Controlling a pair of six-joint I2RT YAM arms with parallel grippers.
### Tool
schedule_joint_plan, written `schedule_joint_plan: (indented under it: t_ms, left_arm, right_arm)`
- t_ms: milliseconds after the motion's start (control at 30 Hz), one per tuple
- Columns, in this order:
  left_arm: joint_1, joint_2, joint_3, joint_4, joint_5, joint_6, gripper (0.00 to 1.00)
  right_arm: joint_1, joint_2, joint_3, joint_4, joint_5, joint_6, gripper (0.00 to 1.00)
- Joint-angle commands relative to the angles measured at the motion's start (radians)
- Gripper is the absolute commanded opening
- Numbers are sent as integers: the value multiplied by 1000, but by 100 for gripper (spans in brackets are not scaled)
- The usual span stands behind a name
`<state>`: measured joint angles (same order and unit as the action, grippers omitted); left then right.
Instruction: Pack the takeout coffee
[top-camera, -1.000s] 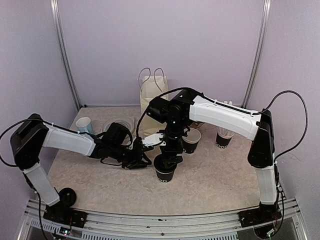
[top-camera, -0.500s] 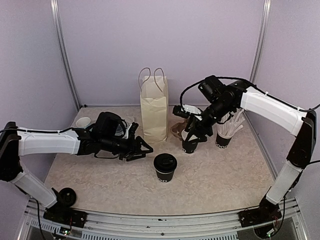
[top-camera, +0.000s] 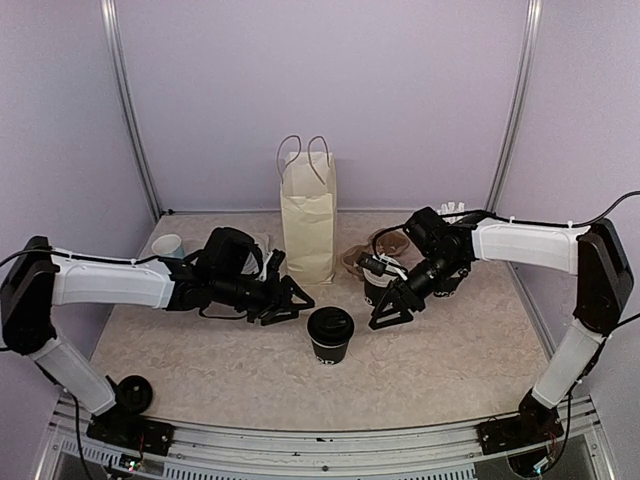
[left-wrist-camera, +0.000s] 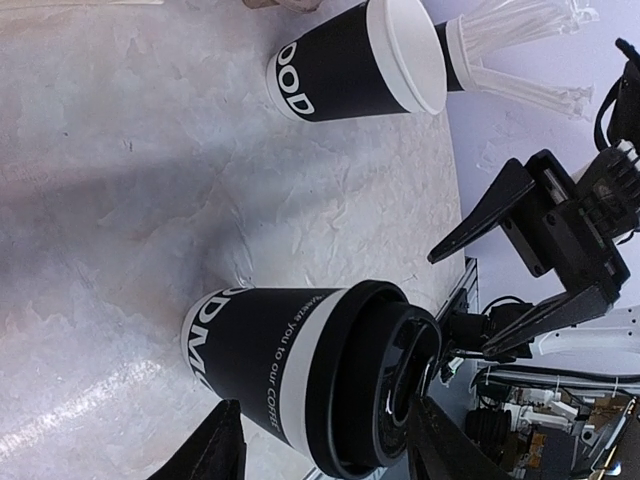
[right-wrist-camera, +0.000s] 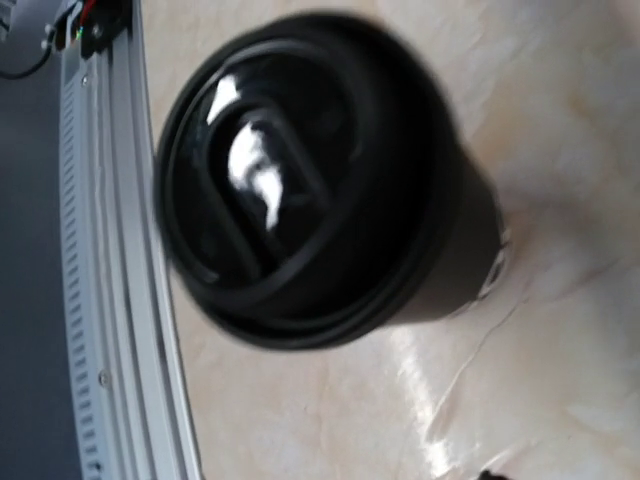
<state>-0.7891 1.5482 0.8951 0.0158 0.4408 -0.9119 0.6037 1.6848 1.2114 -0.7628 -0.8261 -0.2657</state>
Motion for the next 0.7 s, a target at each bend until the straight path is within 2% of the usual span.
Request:
schedule_joint_plan:
  t_ms: [0, 267, 433, 667]
  left_arm:
    - [-6, 56, 54, 40, 14, 5, 55]
    - [-6, 117, 72, 70, 61, 15, 52]
    - [-4, 143, 63, 68, 80, 28, 49]
    - [-3, 144, 67, 72, 86, 28, 51]
  right_arm:
    - [-27, 39, 22, 68, -46, 56, 70]
    - [-28, 129, 126, 26, -120, -5, 81]
    - [-25, 168, 154, 19, -133, -10, 80]
    - [-9, 186, 165, -11, -144, -36, 81]
